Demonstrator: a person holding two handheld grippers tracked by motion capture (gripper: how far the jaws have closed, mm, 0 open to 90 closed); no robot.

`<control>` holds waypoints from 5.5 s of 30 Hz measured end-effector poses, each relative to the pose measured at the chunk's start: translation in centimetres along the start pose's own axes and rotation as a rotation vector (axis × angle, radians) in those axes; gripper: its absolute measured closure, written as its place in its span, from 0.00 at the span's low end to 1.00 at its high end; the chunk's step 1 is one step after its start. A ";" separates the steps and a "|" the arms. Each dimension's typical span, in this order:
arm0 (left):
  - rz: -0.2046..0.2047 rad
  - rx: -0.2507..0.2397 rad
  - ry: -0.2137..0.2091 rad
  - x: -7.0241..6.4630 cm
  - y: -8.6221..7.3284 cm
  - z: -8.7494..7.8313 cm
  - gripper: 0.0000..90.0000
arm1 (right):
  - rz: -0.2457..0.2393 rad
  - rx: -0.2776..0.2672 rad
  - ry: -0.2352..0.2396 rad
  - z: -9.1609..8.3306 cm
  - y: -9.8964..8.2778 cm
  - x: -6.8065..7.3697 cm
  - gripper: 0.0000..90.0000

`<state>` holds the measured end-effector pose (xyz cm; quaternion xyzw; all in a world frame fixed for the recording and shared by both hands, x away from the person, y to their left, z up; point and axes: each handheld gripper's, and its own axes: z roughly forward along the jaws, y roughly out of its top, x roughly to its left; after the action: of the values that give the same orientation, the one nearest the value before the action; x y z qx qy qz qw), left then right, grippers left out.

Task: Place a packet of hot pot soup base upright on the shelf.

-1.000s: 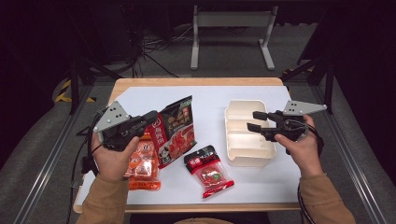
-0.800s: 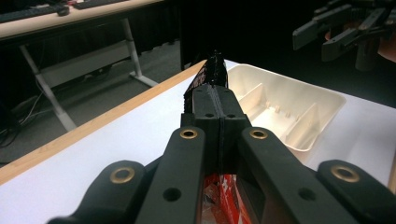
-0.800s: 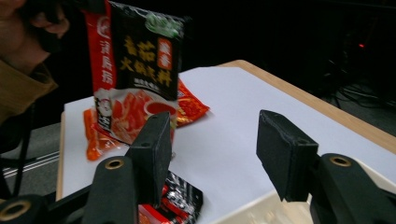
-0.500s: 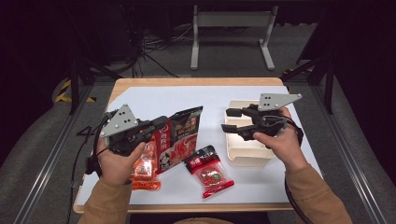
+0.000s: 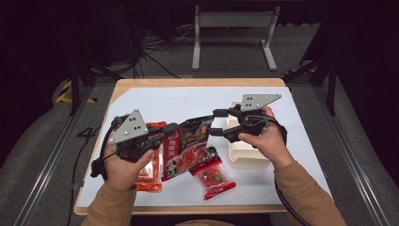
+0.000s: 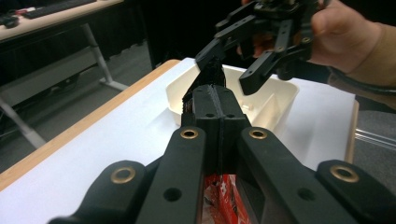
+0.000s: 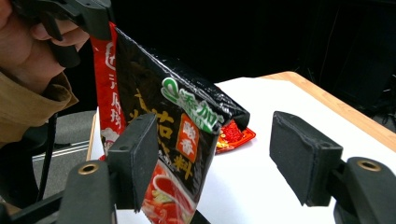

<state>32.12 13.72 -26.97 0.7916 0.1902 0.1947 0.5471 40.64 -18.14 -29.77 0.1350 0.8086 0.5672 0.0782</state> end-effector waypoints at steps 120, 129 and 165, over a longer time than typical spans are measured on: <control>-0.189 -0.018 0.085 4.8 -2.8 -0.7 0.32 | -0.035 -0.004 -0.275 -8.3 4.6 -7.8 0.87; -0.192 -0.011 0.097 5.1 -3.0 -0.6 0.32 | -0.044 -0.016 -0.318 -9.0 3.7 -9.5 0.87; -0.206 0.008 0.112 5.4 -3.5 -0.4 0.31 | -0.012 -0.020 -0.361 -9.3 -1.7 -13.8 0.86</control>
<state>36.20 17.94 -29.58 0.7578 0.3016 0.1809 0.5497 50.98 -31.29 -28.54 0.2290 0.7766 0.5413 0.2267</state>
